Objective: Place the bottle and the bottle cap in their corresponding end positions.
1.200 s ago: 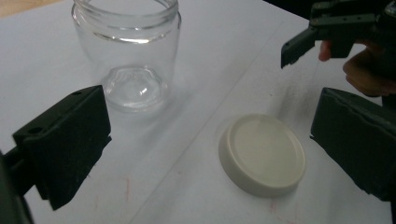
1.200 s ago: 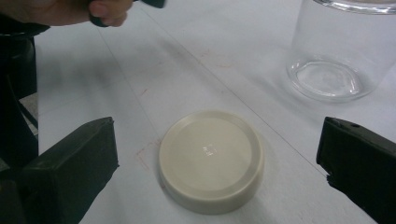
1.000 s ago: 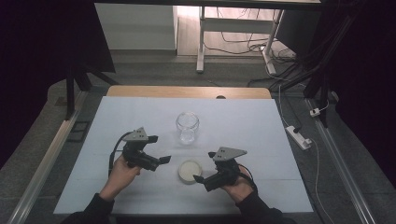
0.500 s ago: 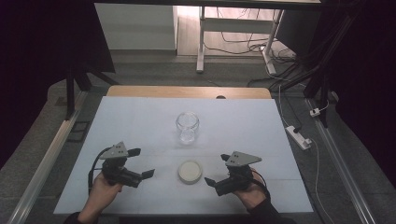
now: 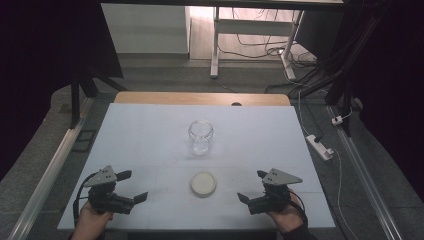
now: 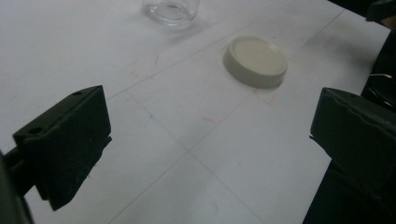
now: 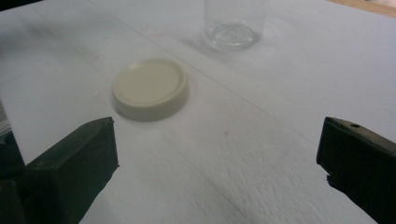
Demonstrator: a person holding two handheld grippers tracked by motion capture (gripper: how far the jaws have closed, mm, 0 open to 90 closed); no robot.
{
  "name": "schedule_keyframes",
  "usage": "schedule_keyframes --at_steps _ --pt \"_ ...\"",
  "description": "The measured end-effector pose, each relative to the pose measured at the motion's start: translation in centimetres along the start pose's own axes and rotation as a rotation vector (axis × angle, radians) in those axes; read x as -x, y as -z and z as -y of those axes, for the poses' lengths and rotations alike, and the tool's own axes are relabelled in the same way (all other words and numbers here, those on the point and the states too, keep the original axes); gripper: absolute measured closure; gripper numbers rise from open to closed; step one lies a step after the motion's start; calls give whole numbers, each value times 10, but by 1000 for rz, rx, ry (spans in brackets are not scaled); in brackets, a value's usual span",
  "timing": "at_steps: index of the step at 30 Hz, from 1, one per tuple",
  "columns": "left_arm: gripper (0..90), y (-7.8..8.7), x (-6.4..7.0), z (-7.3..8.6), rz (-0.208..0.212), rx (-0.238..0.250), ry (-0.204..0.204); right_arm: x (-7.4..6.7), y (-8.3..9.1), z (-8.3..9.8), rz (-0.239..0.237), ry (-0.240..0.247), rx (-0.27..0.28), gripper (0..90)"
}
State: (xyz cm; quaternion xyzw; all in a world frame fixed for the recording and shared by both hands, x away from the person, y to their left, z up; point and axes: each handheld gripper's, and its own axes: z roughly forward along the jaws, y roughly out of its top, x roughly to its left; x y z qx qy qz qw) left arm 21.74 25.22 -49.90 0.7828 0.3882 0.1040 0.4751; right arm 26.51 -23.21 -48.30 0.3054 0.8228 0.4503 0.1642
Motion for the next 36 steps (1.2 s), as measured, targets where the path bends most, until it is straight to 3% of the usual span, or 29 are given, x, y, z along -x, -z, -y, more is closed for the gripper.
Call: schedule_keyframes --at_steps 18,22,26,31,36 --pt "0 26 -7 34 -98 -40 54 20 41 37 157 -137 -26 0" --pt "0 29 -8 39 -121 -60 67 22 46 42 170 -152 -49 0" --pt "0 29 -7 43 -157 -113 58 20 48 47 180 -159 -88 0" --pt "0 29 -6 44 -176 -144 64 19 50 48 193 -164 -101 0" --pt "0 29 -7 44 -170 -144 76 19 50 48 190 -166 -103 0"
